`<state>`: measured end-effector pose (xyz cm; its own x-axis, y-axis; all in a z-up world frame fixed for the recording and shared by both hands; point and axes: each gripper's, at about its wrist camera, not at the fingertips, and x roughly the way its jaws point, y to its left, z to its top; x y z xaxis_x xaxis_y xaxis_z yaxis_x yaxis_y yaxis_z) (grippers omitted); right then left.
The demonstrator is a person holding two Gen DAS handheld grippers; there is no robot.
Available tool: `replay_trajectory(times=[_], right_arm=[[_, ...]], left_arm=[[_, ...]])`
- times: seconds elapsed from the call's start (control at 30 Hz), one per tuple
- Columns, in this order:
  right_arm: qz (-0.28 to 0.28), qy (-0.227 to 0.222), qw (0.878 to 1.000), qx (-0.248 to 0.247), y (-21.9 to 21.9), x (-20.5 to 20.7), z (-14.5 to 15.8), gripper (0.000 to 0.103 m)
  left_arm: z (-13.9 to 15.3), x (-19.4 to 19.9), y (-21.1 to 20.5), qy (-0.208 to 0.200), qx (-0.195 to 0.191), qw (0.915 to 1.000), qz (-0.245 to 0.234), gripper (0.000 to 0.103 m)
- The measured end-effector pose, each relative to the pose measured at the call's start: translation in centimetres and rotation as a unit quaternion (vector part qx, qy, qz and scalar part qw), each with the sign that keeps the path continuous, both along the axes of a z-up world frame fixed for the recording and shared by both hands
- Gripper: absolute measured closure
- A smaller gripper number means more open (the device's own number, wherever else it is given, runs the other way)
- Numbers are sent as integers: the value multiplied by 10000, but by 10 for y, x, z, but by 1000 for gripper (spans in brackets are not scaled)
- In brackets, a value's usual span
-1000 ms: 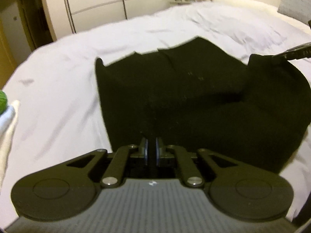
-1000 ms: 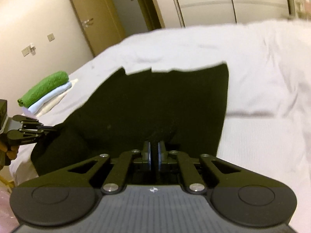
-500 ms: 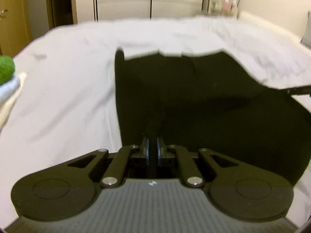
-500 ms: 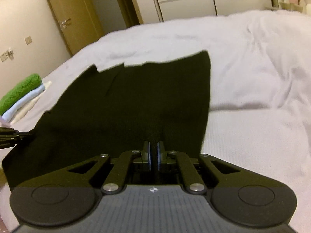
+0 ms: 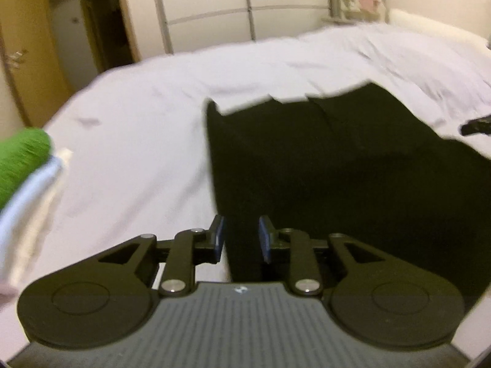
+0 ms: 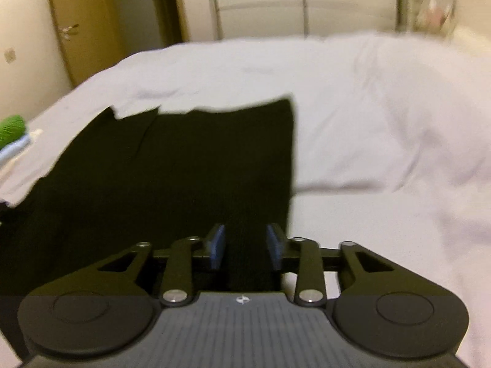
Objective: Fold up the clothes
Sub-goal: 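Fold the lifted edge over onto the other half of the skirt with both grippers, then open both grippers and pull them back from the folded skirt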
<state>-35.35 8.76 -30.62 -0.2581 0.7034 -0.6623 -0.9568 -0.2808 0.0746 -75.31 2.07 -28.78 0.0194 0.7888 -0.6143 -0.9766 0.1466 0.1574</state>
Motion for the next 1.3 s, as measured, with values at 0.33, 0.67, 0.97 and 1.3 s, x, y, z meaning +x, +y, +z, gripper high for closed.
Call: replay_trajectory(times=[0.33,0.67,0.97,1.3], right_arm=[[439,-289,9986,-15,7,-49,-21,72],[-451,750,9959,-228,8,5,-29,73],[-348,451,9982,165,-120,3,-10,72],[-650,206,9975,-179,-122,16,-37,103]], left_arm=[[-31,55,48,34,-247,9981,-564,87],[-15,7,15,-298,-175,9993,150,90],[-7,24,-103,233,-192,9995,-44,90],[-32,20,-101,207,-438,9975,516,90]])
